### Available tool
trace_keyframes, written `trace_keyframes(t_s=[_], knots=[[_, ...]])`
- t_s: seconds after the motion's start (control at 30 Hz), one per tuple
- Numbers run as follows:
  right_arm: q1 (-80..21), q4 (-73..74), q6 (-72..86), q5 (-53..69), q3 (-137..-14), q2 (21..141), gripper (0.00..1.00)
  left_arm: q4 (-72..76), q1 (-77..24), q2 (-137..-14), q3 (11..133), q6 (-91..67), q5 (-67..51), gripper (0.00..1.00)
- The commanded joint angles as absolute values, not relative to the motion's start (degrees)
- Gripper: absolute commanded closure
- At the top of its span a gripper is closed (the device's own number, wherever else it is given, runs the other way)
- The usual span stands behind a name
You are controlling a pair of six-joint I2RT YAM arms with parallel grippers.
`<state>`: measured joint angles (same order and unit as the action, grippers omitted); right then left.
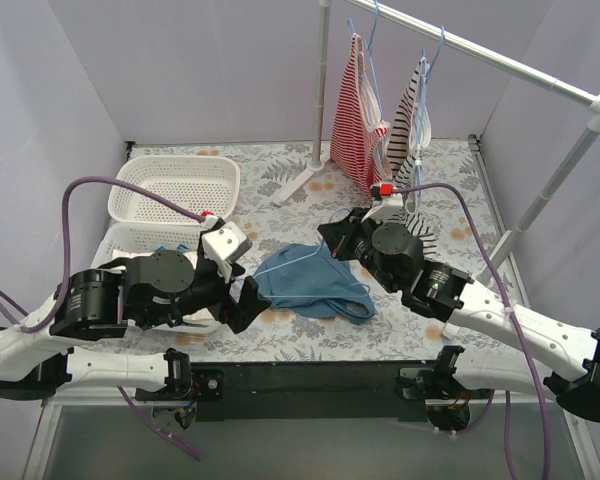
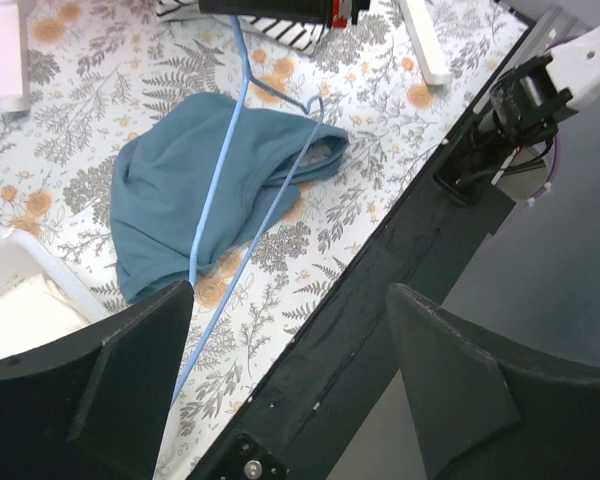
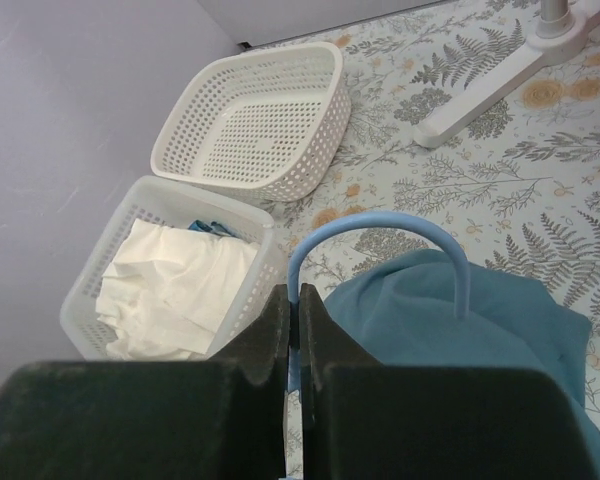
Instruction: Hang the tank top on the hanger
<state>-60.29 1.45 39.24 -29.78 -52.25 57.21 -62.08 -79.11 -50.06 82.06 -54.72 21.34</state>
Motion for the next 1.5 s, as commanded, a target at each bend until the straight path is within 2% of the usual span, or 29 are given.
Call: trace_keyframes(t_s=[0.0,0.17,0.3,0.47,0.57,0.67,0.87,0.93,1.13,1.47], knots=[[-60.56,2.99,34.54,-30.5,-57.04,59.58,0.99,-65.47,-79.01,-50.36,86.04,-53.71,23.99,0.22],[-60.64,5.01,29.8,-25.94,-61.69,62.92,0.99,-66.89,-79.01,-55.1,84.38,-51.77,25.31,0.26],[-60.82,5.01,25.49,-22.07,-62.4,63.02,0.99,-64.96,-79.01,-55.99,82.72,-51.94,26.37,0.34],[-60.91,5.01,23.64,-19.78,-59.69,60.65,0.99,-59.24,-77.88,-56.33,80.33,-51.42,23.03,0.3],[-60.91,5.36,23.12,-18.63,-58.71,59.86,0.99,-56.26,-73.14,-57.74,78.75,-48.53,16.21,0.28],[-60.91,5.8,23.38,-18.98,-57.48,58.72,0.99,-54.15,-61.66,-58.88,76.91,-45.1,8.74,0.29],[-60.82,6.24,23.12,-18.81,-56.78,58.18,0.99,-48.61,-52.4,-59.94,73.3,-43.07,-4.73,0.33],[-60.82,6.42,23.03,-19.24,-56.78,58.36,0.99,-46.41,-51.16,-59.77,72.08,-43.85,-11.4,0.34],[-60.82,6.59,22.32,-19.34,-56.69,58.71,0.99,-42.37,-49.22,-58.89,68.3,-46.23,-19.84,0.4],[-60.82,6.59,22.32,-18.98,-56.95,59.59,0.99,-39.64,-48.69,-60.38,62.32,-49.21,-21.18,0.51]])
